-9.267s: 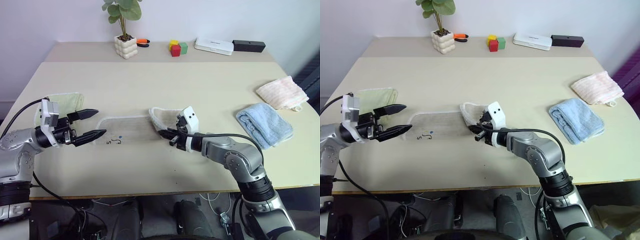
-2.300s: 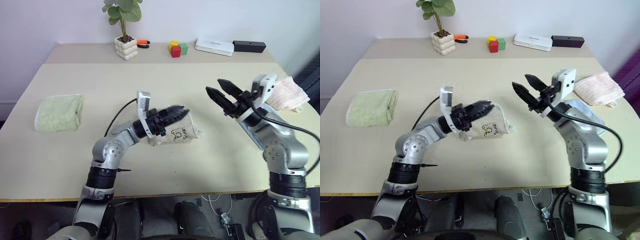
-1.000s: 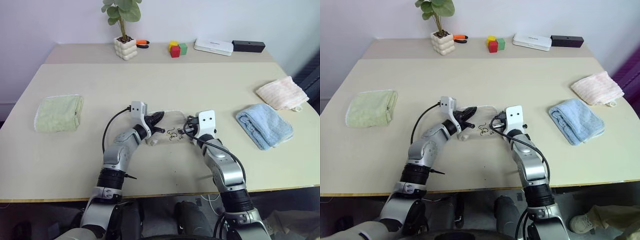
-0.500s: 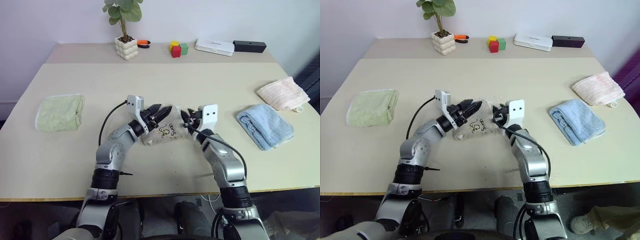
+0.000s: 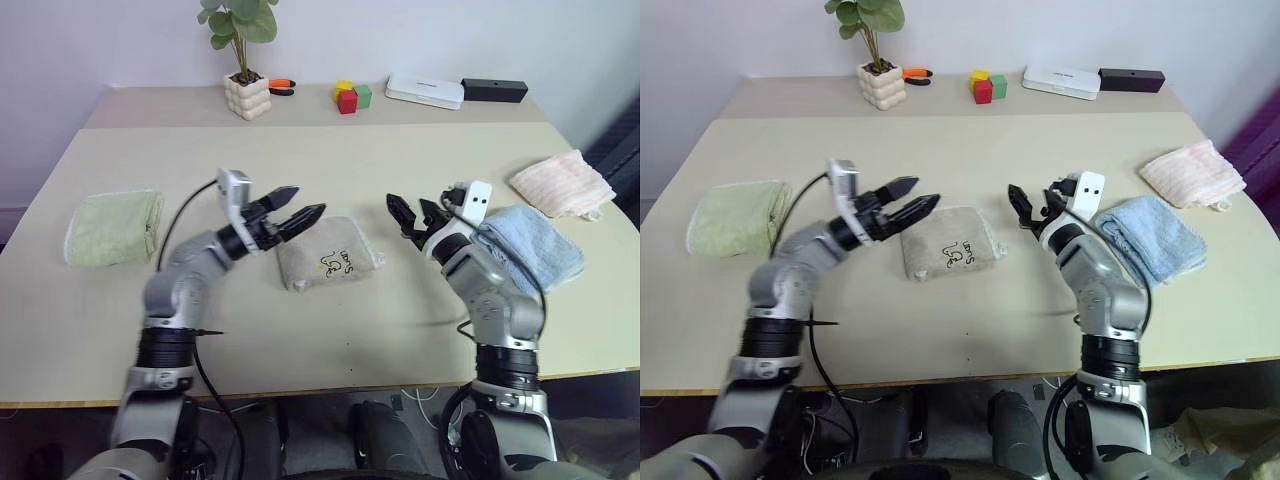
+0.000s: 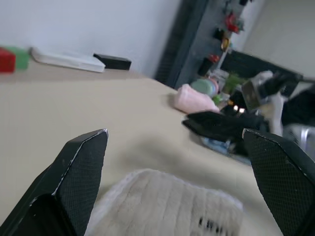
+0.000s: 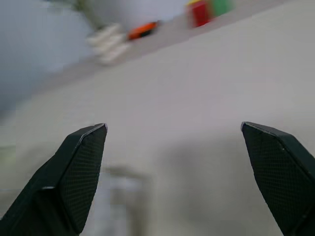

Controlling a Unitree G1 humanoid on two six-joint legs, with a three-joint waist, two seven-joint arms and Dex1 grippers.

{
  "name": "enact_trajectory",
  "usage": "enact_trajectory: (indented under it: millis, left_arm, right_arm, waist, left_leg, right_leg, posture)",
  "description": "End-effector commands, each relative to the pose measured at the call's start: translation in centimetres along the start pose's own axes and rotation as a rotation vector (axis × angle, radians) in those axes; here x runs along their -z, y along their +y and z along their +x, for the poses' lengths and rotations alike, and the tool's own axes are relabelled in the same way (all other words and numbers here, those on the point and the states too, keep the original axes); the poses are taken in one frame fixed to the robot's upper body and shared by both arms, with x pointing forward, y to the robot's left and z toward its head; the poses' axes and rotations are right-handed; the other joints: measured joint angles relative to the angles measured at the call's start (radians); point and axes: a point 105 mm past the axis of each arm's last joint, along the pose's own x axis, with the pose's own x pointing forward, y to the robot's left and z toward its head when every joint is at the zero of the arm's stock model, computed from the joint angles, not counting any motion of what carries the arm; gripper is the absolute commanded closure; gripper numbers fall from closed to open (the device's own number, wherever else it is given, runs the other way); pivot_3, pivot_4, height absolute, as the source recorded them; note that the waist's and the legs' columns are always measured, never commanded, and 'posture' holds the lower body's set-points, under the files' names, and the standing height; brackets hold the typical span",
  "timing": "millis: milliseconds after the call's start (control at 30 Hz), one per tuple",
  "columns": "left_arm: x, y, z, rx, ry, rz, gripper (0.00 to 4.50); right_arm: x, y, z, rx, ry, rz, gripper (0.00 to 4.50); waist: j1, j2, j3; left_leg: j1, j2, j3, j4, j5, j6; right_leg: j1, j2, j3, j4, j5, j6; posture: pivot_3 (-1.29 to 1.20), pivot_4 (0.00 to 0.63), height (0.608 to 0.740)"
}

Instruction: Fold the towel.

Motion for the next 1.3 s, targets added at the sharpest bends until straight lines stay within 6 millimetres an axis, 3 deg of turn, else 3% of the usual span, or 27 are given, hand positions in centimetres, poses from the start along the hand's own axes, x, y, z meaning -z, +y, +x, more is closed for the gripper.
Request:
enact_trajectory:
  millis: [33, 133, 233, 300, 400, 500, 733, 1000, 1100, 1300]
  left_arm:
    - [-1.4, -0.3, -2.7, 0.100, 0.005, 0.068, 0.00]
    - [-1.5, 0.1, -5.2, 0.126, 0.078, 0.146, 0.00]
    - [-1.2, 0.2, -7.3, 0.149, 0.169, 0.203, 0.00]
    - [-1.2, 0.2, -8.2, 0.152, 0.203, 0.226, 0.00]
    - [-1.2, 0.2, -9.1, 0.127, 0.211, 0.228, 0.00]
    - [-1.0, 0.3, -9.3, 0.095, 0.208, 0.238, 0.00]
    - [-0.6, -0.6, -9.3, 0.107, 0.204, 0.232, 0.00]
    - [-0.7, -0.8, -8.4, 0.092, 0.183, 0.255, 0.00]
    - [-0.7, -0.9, -8.3, 0.089, 0.178, 0.260, 0.00]
    - [-0.8, -0.9, -8.1, 0.080, 0.175, 0.266, 0.00]
  right_arm:
    - [-0.9, 3.5, -1.5, -0.219, 0.074, -0.016, 0.07]
    - [2.0, 2.2, -1.7, -0.161, 0.256, -0.055, 0.07]
    - [4.4, 2.2, -1.6, -0.155, 0.366, -0.016, 0.07]
    - [5.4, 2.0, -1.4, -0.129, 0.416, -0.030, 0.07]
    - [5.4, 1.1, -0.4, -0.054, 0.406, -0.126, 0.07]
    - [5.2, 1.6, 0.0, -0.074, 0.391, -0.058, 0.07]
    - [7.3, 2.0, -0.3, -0.119, 0.541, -0.051, 0.07]
    - [8.8, 3.6, 0.7, -0.170, 0.575, 0.045, 0.07]
    - [9.3, 3.7, 1.0, -0.166, 0.577, 0.079, 0.89]
    - [9.2, 3.3, 1.7, -0.137, 0.551, 0.132, 3.91]
  waist:
    - [0.002, 0.000, 0.000]
    - [0.001, 0.000, 0.000]
    - [0.000, 0.000, 0.000]
    - [0.000, 0.000, 0.000]
    - [0.000, 0.000, 0.000]
    - [0.002, 0.000, 0.001]
    - [0.001, 0.000, 0.001]
    - [-0.004, -0.001, 0.000]
    - [-0.005, 0.000, 0.001]
    - [-0.003, -0.001, 0.000]
  left_leg:
    - [0.000, 0.000, 0.000, 0.000, 0.000, 0.000]
    - [0.000, 0.000, 0.000, 0.000, 0.000, 0.000]
    - [0.000, 0.000, 0.001, 0.000, 0.000, 0.000]
    - [0.000, 0.000, 0.001, 0.000, 0.000, 0.000]
    - [-0.001, 0.000, 0.002, 0.000, 0.000, 0.000]
    - [-0.001, -0.001, 0.002, 0.000, 0.000, 0.000]
    - [-0.001, 0.000, 0.003, 0.000, 0.000, 0.000]
    - [-0.001, 0.000, 0.002, 0.000, 0.000, 0.000]
    - [-0.001, 0.001, 0.002, 0.000, 0.000, 0.000]
    - [-0.001, 0.001, 0.003, 0.000, 0.000, 0.000]
  right_leg:
    - [0.000, 0.000, 0.000, 0.000, 0.000, 0.000]
    - [0.000, -0.001, 0.000, 0.000, -0.002, -0.004]
    - [-0.001, -0.002, 0.000, 0.000, -0.003, -0.005]
    - [-0.001, -0.002, 0.000, 0.000, -0.003, -0.006]
    - [-0.002, -0.003, 0.000, 0.000, -0.003, -0.006]
    - [-0.002, -0.003, 0.000, 0.001, -0.003, -0.006]
    - [-0.002, -0.003, 0.000, 0.001, -0.003, -0.005]
    - [-0.003, -0.002, 0.000, 0.002, -0.003, -0.005]
    - [-0.003, -0.001, 0.000, 0.002, -0.001, -0.002]
    - [-0.003, -0.001, 0.000, 0.002, -0.001, -0.002]
  posture:
    - [0.00, 0.150, 0.735]
    - [0.00, 0.150, 0.735]
    - [0.00, 0.150, 0.735]
    - [0.00, 0.150, 0.735]
    - [0.00, 0.150, 0.735]
    - [0.00, 0.150, 0.735]
    - [0.00, 0.150, 0.735]
    - [0.00, 0.150, 0.735]
    - [0.00, 0.150, 0.735]
    - [0.00, 0.150, 0.735]
